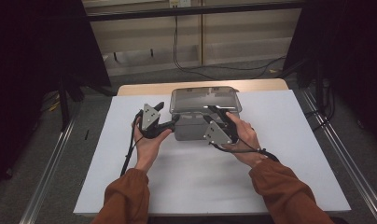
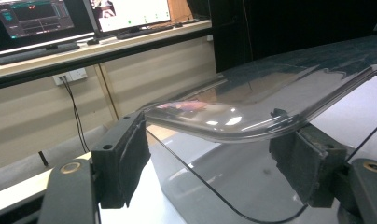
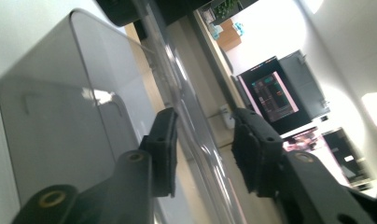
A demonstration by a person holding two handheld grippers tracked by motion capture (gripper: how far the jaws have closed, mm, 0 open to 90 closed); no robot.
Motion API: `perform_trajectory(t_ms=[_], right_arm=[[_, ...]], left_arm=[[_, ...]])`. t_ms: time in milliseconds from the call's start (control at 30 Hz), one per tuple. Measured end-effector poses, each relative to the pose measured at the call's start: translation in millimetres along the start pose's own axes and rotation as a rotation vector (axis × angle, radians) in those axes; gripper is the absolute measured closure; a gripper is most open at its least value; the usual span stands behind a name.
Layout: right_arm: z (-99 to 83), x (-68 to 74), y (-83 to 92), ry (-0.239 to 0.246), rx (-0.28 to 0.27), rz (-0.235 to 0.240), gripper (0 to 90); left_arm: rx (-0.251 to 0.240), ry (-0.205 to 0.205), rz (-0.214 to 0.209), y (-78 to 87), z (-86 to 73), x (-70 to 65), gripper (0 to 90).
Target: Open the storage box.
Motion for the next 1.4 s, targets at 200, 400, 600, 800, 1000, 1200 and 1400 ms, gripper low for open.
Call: perform_trajectory(t_ms=[200, 400, 600, 800, 1000, 1200, 1400], right_arm=[[-17.3, -10.1, -0.3, -0.182, 0.026, 0.031, 40.4], [-30.8, -17.0, 2.2, -0.323, 0.046, 0.064, 33.5], [-50.3, -27.7, 4.1, -0.465, 0.056, 0.079, 27.8], [-62.6, -32.8, 1.1, -0.568, 0.070, 0.082, 20.1], [-70.9, -41.9, -0.4, -0.639, 0.050, 0.053, 20.2], [-71.8, -45.7, -0.6, -0.661, 0.030, 0.058, 29.6], [-76.5, -49.2, -4.1, -0.698, 0.004, 0.077, 38.9]], left_arm=[[0.017, -0.008, 0.017, 2.6, 0.9, 1.7, 28.0], [0.016, -0.002, 0.012, 1.0, 0.5, 0.2, 31.7], [-0.003, 0.009, -0.005, 0.1, 2.1, -1.0, 34.3], [-0.019, -0.016, 0.005, -2.0, 6.3, -1.4, 36.2], [-0.035, -0.013, 0.003, -4.8, 7.7, -1.6, 38.4], [-0.042, -0.005, 0.006, -5.7, 12.1, 2.5, 38.3], [-0.048, -0.001, 0.012, -6.6, 14.8, 6.9, 38.4]])
Point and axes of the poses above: each handheld gripper's, and its own axes: y roughly backward along the jaws, z roughly out of its top, x roughly to its left, the point moved 4 cm from there along -y, roughly forward along the jaws, and after that the axes turned 7 degrees about -z, right-handed, at the moved point
